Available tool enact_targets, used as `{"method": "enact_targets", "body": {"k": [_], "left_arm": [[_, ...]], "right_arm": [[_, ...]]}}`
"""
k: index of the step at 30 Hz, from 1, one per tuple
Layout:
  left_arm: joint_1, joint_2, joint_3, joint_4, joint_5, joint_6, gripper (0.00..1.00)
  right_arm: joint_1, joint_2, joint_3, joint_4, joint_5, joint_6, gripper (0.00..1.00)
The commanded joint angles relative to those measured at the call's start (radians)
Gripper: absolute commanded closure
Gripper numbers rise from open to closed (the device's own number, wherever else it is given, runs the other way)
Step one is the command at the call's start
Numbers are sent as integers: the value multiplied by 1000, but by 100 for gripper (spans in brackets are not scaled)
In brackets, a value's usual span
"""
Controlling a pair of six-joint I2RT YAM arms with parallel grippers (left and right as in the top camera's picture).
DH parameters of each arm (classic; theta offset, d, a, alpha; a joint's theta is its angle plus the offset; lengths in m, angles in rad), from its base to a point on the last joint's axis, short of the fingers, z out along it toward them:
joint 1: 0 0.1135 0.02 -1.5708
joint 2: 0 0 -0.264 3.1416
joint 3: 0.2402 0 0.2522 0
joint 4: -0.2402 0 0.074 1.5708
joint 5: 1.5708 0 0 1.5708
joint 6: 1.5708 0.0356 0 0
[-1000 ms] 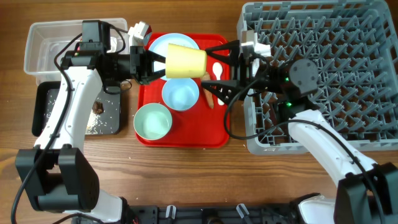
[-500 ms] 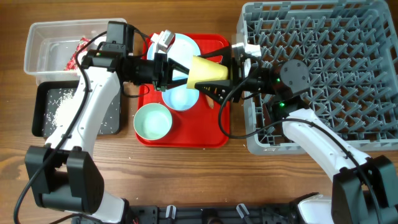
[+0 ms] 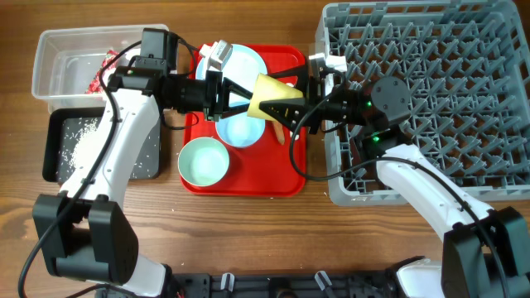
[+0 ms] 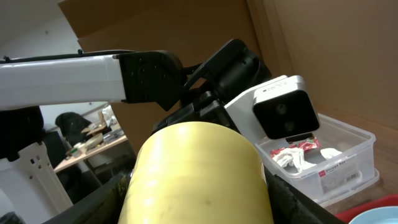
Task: Sort waste into correct bins and load items into the dishwasher rack
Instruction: 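Lift the yellow cup and hand it to the right gripper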
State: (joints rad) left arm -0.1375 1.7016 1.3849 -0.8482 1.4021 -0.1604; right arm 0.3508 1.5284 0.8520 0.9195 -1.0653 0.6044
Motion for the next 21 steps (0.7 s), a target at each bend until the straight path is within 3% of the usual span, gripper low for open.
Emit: {"method": "enact_targets", "body": {"k": [1, 4, 21], "left_arm": [[13, -14, 8, 19, 14, -14, 96], [44, -14, 8, 21, 21, -28, 96], [69, -14, 8, 21, 21, -28, 96]], "right_arm": [[9, 11, 10, -53, -61, -43, 24], [8, 11, 10, -125, -59, -83, 23], [-25, 11, 10, -83, -68, -79, 21]]}}
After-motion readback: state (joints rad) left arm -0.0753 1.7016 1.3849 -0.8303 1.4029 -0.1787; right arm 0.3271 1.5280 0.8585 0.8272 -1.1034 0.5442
